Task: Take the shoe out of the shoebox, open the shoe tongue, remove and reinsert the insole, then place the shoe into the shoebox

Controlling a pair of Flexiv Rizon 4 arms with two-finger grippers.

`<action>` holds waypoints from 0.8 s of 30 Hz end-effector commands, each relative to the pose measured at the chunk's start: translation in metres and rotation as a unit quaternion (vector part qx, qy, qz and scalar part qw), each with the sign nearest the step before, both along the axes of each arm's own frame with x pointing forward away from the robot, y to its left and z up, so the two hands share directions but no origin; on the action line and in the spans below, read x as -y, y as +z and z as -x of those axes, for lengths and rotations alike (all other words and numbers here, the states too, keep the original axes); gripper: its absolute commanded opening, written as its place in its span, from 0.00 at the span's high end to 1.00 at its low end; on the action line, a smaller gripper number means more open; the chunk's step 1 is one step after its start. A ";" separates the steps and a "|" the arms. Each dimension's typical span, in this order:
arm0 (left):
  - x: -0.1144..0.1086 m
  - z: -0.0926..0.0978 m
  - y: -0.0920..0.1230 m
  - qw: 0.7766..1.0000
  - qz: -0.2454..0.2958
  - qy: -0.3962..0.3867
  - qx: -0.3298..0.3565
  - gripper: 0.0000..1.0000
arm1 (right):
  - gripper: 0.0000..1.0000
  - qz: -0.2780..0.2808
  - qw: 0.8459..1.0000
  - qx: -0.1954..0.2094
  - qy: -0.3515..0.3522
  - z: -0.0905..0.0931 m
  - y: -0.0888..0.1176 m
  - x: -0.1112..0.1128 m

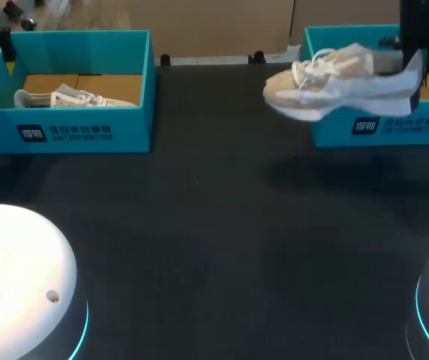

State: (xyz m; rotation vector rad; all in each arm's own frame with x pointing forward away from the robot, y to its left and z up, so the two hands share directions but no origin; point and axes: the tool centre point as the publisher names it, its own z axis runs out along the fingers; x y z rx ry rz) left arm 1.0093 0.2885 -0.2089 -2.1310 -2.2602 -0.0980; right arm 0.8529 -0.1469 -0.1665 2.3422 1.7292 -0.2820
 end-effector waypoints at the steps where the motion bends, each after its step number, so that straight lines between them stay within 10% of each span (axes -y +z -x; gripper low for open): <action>1: 0.000 0.002 0.000 1.000 -0.001 0.000 0.001 0.00 | 1.00 0.017 0.997 0.069 0.029 0.034 -0.012 -0.015; 15: 0.000 0.002 0.000 1.000 -0.001 0.000 0.001 0.00 | 1.00 0.008 0.997 0.071 0.035 0.036 -0.014 -0.022; 24: 0.000 0.002 0.000 1.000 -0.001 0.000 0.001 0.00 | 1.00 0.011 0.996 0.043 0.075 0.097 -0.051 -0.092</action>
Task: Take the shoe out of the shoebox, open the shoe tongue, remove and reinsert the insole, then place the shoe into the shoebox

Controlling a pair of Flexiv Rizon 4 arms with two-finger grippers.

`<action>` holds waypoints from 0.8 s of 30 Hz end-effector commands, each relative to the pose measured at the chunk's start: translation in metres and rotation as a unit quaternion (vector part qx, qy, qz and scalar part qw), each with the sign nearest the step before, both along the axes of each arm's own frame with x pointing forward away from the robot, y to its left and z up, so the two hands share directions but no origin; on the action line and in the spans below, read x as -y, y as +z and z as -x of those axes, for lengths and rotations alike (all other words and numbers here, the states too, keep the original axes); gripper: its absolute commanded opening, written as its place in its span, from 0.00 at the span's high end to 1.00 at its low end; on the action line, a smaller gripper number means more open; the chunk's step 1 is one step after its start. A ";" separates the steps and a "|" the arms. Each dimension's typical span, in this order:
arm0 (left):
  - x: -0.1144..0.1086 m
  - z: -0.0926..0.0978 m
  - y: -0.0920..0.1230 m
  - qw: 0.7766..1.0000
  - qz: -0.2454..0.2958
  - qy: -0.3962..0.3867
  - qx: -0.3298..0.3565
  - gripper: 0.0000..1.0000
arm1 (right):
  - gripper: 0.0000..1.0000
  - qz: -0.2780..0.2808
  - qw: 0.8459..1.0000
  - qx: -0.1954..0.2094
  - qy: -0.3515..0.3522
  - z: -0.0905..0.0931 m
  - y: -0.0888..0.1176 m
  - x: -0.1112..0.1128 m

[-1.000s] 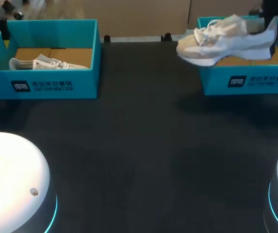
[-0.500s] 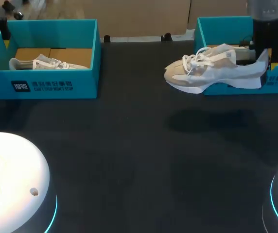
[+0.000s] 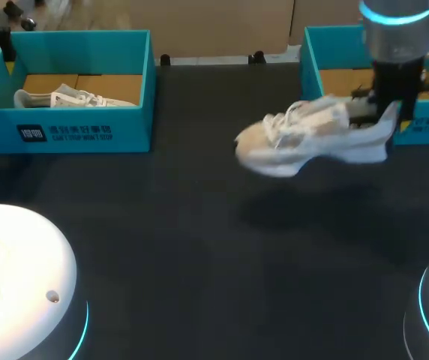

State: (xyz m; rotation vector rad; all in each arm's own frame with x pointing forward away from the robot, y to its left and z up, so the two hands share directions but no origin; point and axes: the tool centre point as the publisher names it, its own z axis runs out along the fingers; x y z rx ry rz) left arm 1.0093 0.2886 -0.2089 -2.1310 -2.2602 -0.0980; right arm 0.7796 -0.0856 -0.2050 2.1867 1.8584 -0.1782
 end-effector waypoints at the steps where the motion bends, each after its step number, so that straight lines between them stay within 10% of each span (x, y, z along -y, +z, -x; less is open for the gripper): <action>1: 0.000 0.002 0.000 1.000 -0.001 0.000 0.001 0.00 | 1.00 0.010 1.000 0.008 0.002 0.031 -0.016 -0.039; 7: 0.000 0.002 0.000 1.000 -0.001 0.000 0.001 0.00 | 1.00 -0.033 0.999 -0.014 -0.006 0.074 -0.033 -0.081; 24: 0.000 0.002 0.000 1.000 -0.001 0.000 0.001 0.00 | 1.00 -0.033 0.999 -0.014 -0.006 0.074 -0.033 -0.081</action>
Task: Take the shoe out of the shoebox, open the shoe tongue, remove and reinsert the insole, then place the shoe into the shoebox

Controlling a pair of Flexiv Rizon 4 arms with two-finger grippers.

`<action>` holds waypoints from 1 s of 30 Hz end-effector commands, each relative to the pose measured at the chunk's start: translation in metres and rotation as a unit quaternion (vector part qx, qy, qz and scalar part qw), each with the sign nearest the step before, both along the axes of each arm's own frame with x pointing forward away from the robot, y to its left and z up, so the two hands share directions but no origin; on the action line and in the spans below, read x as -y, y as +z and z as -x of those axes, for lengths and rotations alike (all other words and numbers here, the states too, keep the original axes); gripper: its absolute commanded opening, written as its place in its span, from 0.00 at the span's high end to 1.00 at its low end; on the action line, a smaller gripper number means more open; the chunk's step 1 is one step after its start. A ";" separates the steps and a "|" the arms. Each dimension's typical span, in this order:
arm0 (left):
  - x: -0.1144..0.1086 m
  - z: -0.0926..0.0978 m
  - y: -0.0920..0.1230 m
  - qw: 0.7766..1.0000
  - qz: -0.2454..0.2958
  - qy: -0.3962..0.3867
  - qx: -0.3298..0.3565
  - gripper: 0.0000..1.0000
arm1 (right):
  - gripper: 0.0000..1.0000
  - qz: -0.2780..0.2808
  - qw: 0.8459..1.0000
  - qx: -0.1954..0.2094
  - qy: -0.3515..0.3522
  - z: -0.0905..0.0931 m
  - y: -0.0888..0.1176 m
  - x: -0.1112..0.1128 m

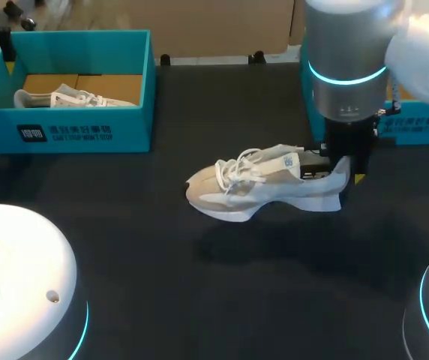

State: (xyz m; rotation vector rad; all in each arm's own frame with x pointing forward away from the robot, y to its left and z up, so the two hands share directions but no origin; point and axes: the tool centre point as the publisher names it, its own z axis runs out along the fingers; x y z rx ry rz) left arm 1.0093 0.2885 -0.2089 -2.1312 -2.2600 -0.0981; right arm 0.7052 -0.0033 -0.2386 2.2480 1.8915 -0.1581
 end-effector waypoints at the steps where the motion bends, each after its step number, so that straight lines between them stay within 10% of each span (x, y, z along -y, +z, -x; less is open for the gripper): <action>1: 0.000 0.002 0.000 1.000 -0.001 0.000 0.001 0.00 | 1.00 0.005 1.000 -0.004 0.008 0.002 -0.005 -0.008; 16: 0.000 0.002 0.000 1.000 -0.001 0.000 0.001 0.00 | 1.00 0.000 0.998 -0.033 0.055 0.047 -0.085 -0.098; 30: 0.000 0.002 0.000 1.000 -0.001 0.000 0.001 0.00 | 1.00 -0.004 0.998 -0.036 0.051 0.053 -0.095 -0.105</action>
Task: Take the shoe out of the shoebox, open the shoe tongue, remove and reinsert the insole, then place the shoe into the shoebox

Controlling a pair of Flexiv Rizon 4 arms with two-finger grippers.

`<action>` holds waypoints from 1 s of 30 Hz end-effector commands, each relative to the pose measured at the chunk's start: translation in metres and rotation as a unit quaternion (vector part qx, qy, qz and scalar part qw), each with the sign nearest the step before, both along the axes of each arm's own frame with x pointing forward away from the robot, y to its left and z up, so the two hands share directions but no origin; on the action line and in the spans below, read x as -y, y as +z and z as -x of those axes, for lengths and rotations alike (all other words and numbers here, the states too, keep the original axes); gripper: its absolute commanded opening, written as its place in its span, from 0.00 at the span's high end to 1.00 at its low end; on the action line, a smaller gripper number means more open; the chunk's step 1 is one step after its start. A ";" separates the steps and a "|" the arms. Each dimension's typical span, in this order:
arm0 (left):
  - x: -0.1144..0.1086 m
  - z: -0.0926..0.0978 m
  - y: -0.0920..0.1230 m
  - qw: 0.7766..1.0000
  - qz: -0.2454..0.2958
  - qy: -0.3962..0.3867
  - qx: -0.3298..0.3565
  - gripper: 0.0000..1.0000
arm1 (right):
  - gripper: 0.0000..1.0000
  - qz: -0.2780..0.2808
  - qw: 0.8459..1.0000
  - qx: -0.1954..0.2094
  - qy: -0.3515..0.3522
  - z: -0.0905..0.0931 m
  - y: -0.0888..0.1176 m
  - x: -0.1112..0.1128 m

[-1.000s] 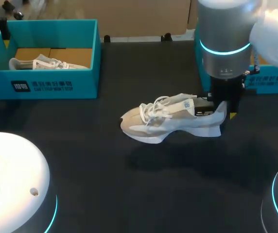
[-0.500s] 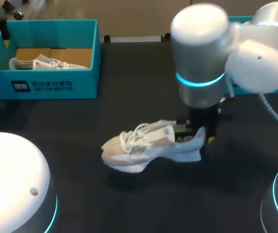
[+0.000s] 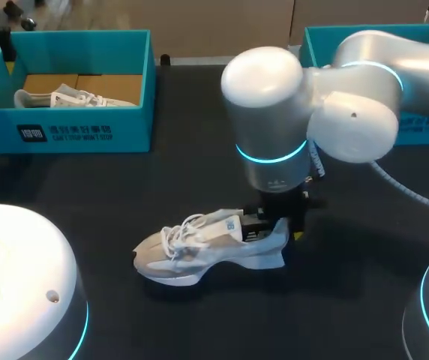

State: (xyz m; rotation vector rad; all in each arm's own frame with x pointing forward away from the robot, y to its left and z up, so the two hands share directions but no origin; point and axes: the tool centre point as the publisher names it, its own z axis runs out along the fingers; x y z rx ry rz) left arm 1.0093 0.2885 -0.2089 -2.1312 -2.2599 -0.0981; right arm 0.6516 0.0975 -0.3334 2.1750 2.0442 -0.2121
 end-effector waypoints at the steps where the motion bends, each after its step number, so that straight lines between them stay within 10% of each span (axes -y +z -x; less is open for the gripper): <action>1: 0.000 0.002 0.000 1.000 -0.001 0.000 0.001 0.00 | 1.00 0.007 1.000 0.004 -0.001 -0.001 0.003 -0.004; 30: 0.000 0.002 0.000 1.000 -0.001 0.000 0.001 0.00 | 1.00 0.004 1.000 -0.011 0.008 -0.010 -0.046 -0.008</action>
